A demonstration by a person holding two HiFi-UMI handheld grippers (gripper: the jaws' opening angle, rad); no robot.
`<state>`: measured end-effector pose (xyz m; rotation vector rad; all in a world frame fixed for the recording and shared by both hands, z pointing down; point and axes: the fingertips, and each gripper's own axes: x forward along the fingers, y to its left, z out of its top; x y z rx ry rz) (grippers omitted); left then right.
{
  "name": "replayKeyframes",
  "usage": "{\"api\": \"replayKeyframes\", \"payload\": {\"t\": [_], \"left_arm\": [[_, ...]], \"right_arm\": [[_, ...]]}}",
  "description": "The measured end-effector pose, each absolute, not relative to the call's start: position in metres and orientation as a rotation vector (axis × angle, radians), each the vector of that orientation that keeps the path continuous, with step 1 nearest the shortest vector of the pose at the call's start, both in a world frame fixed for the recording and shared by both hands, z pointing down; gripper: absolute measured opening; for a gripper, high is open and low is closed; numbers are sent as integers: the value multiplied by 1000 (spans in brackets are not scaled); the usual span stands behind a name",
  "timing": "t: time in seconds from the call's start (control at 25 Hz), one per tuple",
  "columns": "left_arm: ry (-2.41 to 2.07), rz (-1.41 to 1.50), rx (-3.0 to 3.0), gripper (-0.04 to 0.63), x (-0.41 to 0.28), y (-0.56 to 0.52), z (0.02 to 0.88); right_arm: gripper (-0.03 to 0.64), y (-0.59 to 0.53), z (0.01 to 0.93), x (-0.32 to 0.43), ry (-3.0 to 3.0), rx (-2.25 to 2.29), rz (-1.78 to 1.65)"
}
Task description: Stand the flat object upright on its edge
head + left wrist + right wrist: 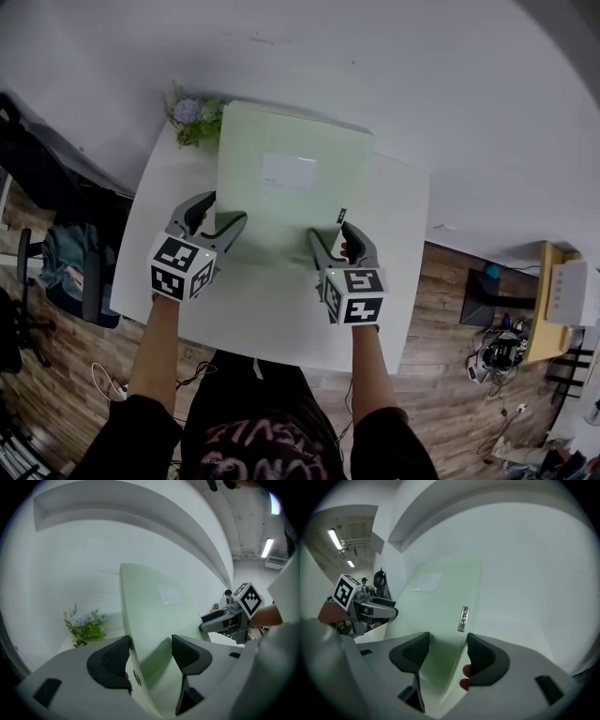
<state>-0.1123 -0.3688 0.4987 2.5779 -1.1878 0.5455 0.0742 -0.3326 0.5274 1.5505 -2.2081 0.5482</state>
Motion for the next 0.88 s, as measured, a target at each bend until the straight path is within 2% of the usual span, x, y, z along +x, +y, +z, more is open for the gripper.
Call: {"api": "replayKeyframes", "payload": {"t": [0.32, 0.88], "left_arm": [[-1314, 431, 2647, 299, -101, -374, 494], [-1434, 285, 2698, 299, -102, -355, 497]], "right_arm": [[275, -343, 521, 85, -2258, 1623, 338], [275, -328, 521, 84, -2311, 1672, 170]]}}
